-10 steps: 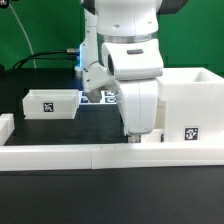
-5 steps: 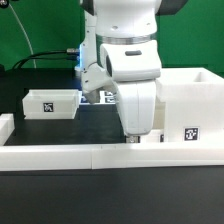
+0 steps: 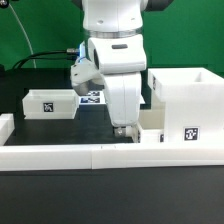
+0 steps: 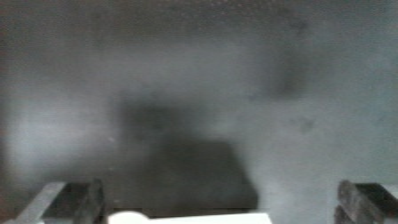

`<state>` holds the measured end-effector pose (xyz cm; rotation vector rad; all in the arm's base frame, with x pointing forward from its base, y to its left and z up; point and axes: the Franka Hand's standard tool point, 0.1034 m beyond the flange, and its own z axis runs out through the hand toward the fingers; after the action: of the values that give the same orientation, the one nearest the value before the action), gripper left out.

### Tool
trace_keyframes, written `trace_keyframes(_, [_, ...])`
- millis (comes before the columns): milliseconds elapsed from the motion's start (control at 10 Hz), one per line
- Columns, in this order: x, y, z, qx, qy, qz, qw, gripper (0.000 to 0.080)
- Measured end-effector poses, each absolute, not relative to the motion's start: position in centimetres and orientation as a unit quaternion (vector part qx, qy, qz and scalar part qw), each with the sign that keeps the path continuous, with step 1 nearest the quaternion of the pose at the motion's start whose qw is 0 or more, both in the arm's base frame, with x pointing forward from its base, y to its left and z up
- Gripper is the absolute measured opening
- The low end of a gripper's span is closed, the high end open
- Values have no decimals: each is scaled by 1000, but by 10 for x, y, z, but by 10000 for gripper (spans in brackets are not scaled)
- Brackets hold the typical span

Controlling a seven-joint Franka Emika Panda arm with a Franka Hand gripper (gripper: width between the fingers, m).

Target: Assemble drawer

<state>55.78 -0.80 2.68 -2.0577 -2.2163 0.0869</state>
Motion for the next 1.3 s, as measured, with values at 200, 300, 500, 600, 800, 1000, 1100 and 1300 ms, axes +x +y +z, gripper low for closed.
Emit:
trace_keyframes(200, [545,-6,23,-680,-730,32,62,649])
trace_keyframes(300, [541,-5,21,-681,-729,34,65,649])
trace_keyframes(500, [540,6,19,-687,-723,35,67,649])
trace_keyframes(600, [541,13,20,-689,-721,35,66,649])
trace_keyframes(800, [546,21,24,-697,-714,36,64,649])
trace_keyframes(1000, [547,20,24,-699,-711,39,64,649])
trace_keyframes(1100, [547,15,23,-700,-710,40,64,649])
trace_keyframes(1300, [544,-4,22,-705,-705,42,65,649])
